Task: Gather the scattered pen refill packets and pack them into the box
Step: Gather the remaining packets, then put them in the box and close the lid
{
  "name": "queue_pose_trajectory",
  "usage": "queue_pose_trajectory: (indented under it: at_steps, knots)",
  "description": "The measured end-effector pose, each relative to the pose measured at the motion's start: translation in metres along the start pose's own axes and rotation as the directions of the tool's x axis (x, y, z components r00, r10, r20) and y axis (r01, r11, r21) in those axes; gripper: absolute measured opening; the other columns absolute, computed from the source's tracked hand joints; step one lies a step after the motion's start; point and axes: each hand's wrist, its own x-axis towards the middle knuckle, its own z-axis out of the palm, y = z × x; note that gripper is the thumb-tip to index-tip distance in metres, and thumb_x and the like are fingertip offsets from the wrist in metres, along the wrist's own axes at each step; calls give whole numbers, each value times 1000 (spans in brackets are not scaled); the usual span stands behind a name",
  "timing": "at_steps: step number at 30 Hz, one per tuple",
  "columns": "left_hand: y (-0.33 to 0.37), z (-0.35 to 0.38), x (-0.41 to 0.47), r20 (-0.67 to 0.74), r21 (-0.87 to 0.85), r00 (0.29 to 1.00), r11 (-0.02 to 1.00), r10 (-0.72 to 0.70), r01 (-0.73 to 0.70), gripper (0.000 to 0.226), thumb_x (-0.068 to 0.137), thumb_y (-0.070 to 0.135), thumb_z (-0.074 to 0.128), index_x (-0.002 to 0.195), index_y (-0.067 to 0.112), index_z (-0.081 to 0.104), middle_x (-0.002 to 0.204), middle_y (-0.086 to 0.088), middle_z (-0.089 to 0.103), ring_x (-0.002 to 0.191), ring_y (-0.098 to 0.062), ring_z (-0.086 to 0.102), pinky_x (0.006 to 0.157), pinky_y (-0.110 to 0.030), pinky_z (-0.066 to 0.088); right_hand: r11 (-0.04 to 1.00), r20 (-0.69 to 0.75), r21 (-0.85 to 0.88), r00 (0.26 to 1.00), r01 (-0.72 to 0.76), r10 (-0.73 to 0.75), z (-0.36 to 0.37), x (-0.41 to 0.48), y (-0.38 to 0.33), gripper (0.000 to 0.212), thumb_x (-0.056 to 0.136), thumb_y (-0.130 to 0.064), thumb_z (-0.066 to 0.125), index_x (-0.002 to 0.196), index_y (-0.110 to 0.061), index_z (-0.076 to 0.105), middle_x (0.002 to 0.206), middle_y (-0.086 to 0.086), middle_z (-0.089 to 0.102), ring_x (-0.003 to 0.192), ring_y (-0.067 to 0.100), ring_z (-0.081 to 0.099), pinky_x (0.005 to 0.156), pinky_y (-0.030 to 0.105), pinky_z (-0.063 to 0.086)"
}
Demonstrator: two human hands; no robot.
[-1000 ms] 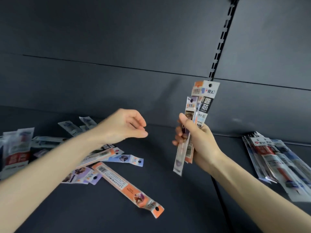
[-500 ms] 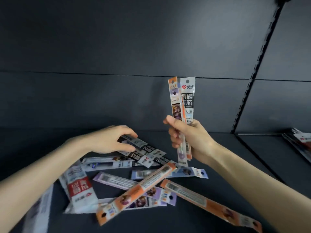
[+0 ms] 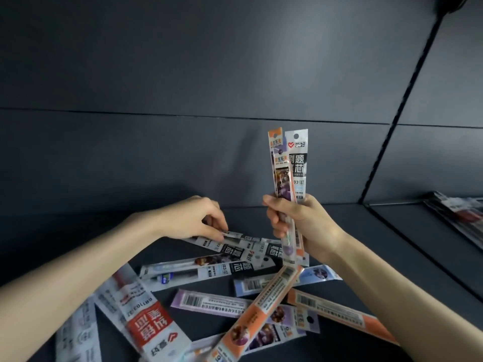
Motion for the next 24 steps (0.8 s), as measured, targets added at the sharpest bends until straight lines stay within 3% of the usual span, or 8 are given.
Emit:
queue_pose_trajectory:
  at_steps: [2,5,8,12,16,18,21,24]
  knots:
    - [-2,3,-1,-60,-46,998,999,3,-6,17,81,34,71,95,26,75,90,12,63,79,3,57,71,-11,41,1000,4,-3,1000,-1,1,-1,-1,1,18,90,-9,59,76,-6,50,53,3,46,43,13,36,44,23,36]
    - [-3,1,-4,-171,-103,985,995,-27,9,14,83,35,67,92,26,75,89,13,67,82,1,63,79,-22,48,1000,6,16,1000,5,-5,-4,-2,-3,18,90,-12,60,77,-6,49,51,2,46,42,14,36,39,22,35]
    - [8,-2,-9,-327,-169,941,985,-80,25,16,94,29,53,93,19,66,82,10,67,64,3,64,63,-17,46,996,-34,70,998,51,-49,-6,-2,-6,29,88,-10,62,63,-10,47,50,3,44,40,12,33,41,23,32]
    - [44,-3,-15,-455,-338,886,938,-88,-81,19,100,27,38,92,18,52,68,2,61,49,-11,56,53,-31,48,992,-71,93,995,80,-73,-3,-4,-7,33,81,-20,68,59,-14,44,54,6,41,41,12,31,43,23,32]
    - [87,4,-15,-383,-612,911,780,-150,-129,31,101,30,31,113,19,57,75,1,47,57,-5,40,57,-18,36,983,-98,141,990,117,-104,0,-11,-11,36,75,-34,73,66,-16,44,63,4,38,49,13,35,50,24,37]
    - [111,11,-19,-322,-709,934,692,-151,-133,29,101,23,34,116,31,57,76,2,45,62,-5,39,61,-15,35,973,-82,186,989,139,-126,-2,-21,-15,31,74,-34,73,68,-16,48,63,2,41,51,13,37,52,24,38]
    - [135,19,-25,-354,-708,927,683,-122,-180,39,97,9,44,107,44,55,72,9,52,63,2,45,63,-10,40,954,-78,248,985,171,-156,-8,-36,-20,22,82,-26,67,71,-14,52,63,1,46,52,12,41,53,24,40]
    - [160,30,-31,-399,-763,888,620,-229,-182,32,87,2,61,103,29,64,88,-2,68,77,-7,62,72,-15,51,948,-83,275,986,162,-144,-27,-60,-25,21,91,-21,59,72,-12,55,62,1,49,52,13,43,54,24,40]
